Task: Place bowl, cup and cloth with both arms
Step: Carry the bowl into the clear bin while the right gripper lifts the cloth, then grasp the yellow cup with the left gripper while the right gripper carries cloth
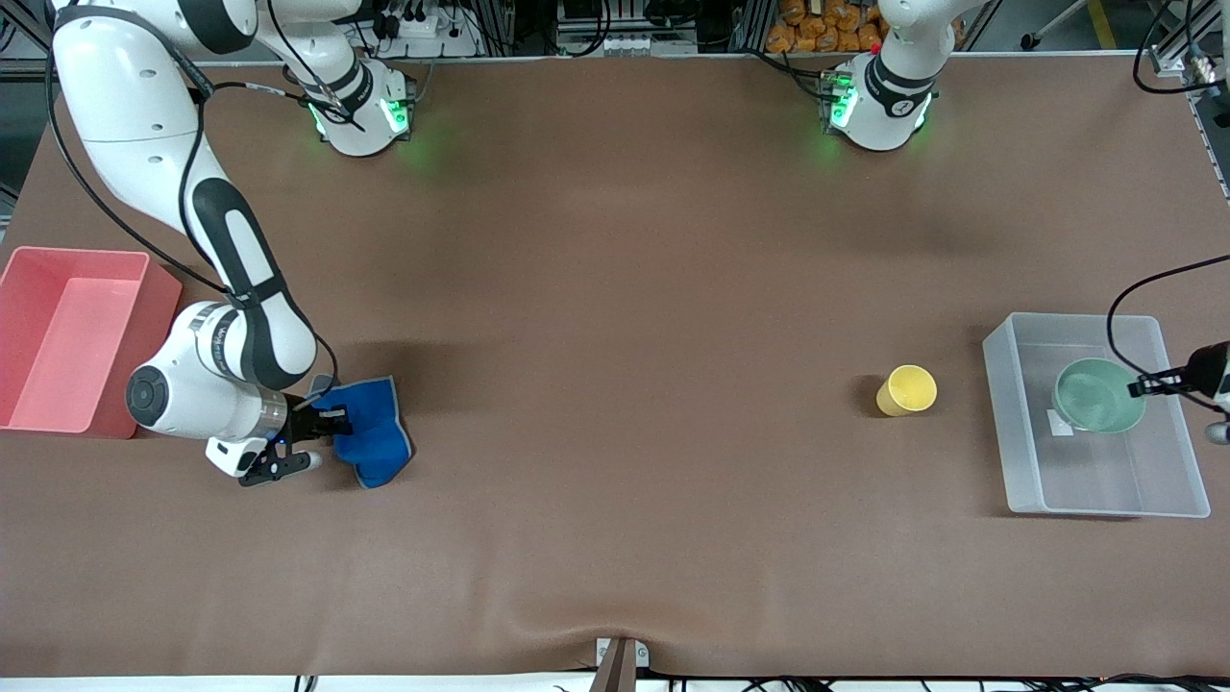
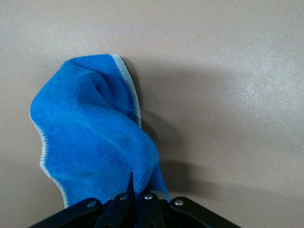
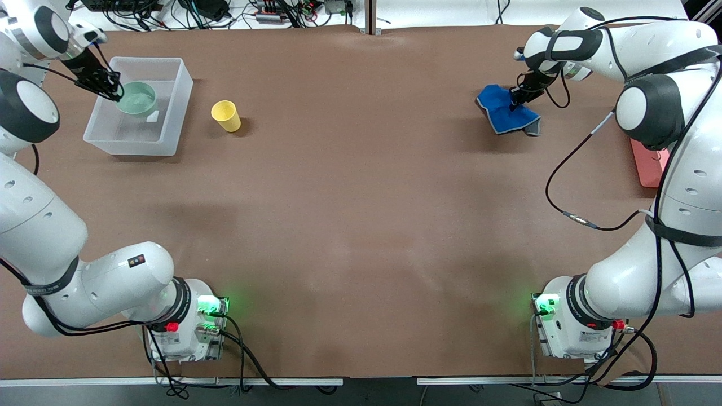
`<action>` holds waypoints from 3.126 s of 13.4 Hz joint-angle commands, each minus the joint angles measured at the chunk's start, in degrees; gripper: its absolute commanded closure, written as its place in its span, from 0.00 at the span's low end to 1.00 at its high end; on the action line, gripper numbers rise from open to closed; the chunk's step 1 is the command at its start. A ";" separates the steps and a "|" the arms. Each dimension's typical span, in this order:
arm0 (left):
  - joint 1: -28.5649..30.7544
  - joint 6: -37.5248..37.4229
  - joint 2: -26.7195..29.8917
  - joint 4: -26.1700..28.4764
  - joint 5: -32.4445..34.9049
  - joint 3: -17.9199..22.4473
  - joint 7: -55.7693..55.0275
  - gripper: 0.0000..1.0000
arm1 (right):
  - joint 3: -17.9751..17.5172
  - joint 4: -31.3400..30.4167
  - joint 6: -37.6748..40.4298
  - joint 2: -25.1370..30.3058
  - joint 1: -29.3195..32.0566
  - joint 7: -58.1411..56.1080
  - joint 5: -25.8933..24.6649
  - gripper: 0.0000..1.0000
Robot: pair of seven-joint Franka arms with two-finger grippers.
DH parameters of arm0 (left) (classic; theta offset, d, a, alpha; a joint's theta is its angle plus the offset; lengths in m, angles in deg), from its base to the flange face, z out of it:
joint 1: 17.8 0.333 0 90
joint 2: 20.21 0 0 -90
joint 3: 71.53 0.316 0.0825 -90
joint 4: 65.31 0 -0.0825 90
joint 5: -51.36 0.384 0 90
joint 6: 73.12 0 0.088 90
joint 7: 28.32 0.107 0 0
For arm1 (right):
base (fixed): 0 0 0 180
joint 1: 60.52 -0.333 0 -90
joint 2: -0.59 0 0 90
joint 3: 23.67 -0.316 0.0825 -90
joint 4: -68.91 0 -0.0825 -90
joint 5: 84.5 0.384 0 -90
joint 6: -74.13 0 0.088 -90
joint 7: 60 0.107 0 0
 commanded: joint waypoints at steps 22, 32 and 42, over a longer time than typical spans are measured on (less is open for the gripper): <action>-11.49 -7.38 8.17 -1.91 1.86 -0.70 -3.38 0.00 | 0.54 0.97 25.53 17.88 4.69 -1.68 -1.02 1.00; -24.52 -5.06 3.52 3.08 3.61 -1.23 -23.17 0.05 | 0.54 11.85 53.14 26.86 15.68 -2.73 -21.91 1.00; -24.61 3.47 4.04 13.20 4.76 -1.23 -25.19 0.40 | 0.63 13.62 47.81 20.99 28.33 -8.72 -41.63 1.00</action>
